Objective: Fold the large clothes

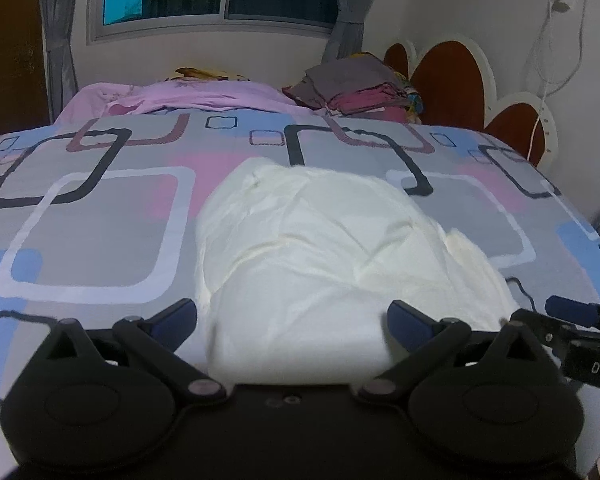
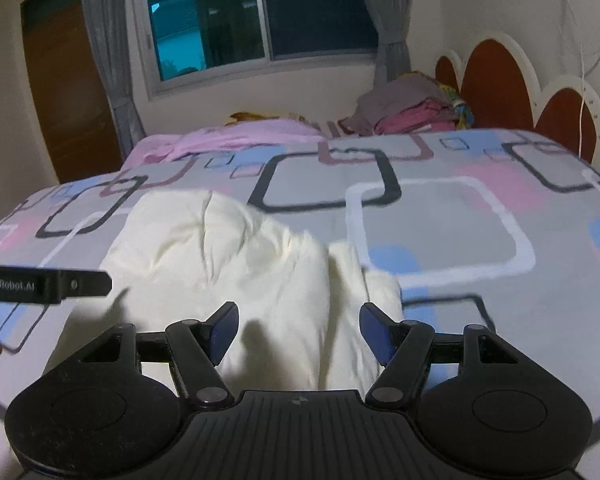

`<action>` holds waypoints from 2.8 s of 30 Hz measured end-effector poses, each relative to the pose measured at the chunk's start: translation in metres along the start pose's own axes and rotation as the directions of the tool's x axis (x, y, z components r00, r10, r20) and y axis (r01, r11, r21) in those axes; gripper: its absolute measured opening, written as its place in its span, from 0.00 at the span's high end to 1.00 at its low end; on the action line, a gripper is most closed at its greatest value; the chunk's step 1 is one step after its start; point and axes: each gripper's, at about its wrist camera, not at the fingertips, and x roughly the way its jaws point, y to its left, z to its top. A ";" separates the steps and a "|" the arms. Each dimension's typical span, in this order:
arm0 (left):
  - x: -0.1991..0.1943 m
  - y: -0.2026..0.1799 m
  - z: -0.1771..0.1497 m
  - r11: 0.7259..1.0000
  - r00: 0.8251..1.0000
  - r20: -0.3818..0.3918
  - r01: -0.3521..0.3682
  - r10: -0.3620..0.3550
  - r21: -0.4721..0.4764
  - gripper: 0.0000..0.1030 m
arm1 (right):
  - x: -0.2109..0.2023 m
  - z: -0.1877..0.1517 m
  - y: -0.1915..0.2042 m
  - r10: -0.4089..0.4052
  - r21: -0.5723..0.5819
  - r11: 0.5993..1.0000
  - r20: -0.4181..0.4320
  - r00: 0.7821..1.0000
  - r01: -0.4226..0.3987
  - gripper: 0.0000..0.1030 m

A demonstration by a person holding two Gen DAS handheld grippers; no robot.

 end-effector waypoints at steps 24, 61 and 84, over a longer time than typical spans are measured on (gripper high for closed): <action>0.020 0.034 -0.025 0.978 0.967 -0.152 0.202 -0.207 -0.047 0.03 | 0.013 -0.029 -0.034 -0.105 0.265 0.954 -0.145 0.984 0.141 0.05; 0.048 0.060 -0.021 0.946 0.933 -0.225 0.228 -0.280 -0.232 0.00 | 0.091 -0.003 -0.115 0.376 0.402 0.881 -0.275 0.885 -0.249 0.00; 0.019 0.088 -0.008 0.911 0.953 -0.072 0.258 -0.295 -0.321 0.35 | 0.086 0.010 -0.056 0.593 0.466 0.752 -0.168 0.788 -0.466 0.58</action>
